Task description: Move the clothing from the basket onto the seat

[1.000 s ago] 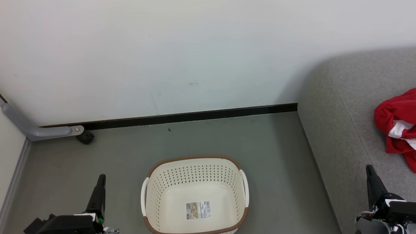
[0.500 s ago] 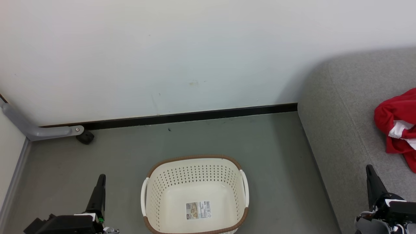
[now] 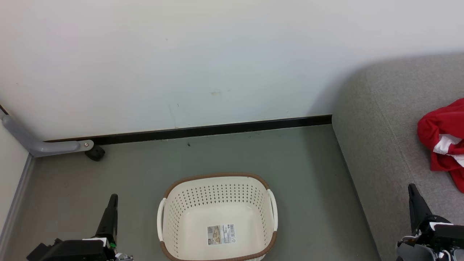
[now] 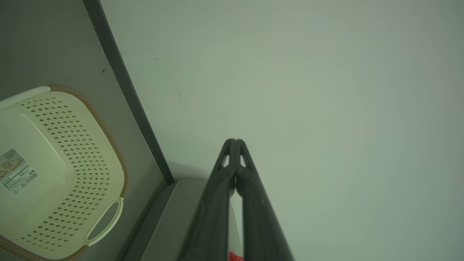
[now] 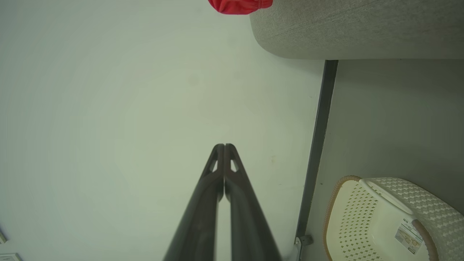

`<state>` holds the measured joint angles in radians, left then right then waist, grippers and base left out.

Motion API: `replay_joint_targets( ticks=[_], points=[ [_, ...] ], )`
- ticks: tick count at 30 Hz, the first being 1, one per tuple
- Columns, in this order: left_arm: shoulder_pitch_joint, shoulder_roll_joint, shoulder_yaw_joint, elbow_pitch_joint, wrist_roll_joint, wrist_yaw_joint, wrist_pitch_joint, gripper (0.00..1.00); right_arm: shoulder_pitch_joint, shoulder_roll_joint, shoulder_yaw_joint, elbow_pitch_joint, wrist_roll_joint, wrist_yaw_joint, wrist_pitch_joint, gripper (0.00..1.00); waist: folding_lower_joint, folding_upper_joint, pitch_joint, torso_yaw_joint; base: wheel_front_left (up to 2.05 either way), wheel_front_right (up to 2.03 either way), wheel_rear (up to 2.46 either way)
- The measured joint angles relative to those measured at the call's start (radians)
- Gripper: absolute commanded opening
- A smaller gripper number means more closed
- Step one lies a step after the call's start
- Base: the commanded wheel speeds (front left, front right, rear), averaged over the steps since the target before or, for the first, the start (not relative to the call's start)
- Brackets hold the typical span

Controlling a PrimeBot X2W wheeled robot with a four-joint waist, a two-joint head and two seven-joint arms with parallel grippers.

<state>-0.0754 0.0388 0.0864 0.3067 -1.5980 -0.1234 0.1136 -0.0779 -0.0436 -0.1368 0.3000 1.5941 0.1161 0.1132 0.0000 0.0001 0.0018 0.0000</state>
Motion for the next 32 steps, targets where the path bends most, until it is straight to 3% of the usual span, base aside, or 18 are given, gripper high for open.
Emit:
replay_joint_targets(
  ticks=[32],
  points=[
    [0.000, 0.000, 0.000, -0.002, 0.000, 0.000, 0.000, 0.00, 0.000, 0.000, 0.000, 0.000, 0.000, 0.000, 0.000, 0.00, 0.0000, 0.0000, 0.000, 0.000, 0.00, 0.00, 0.00]
  ],
)
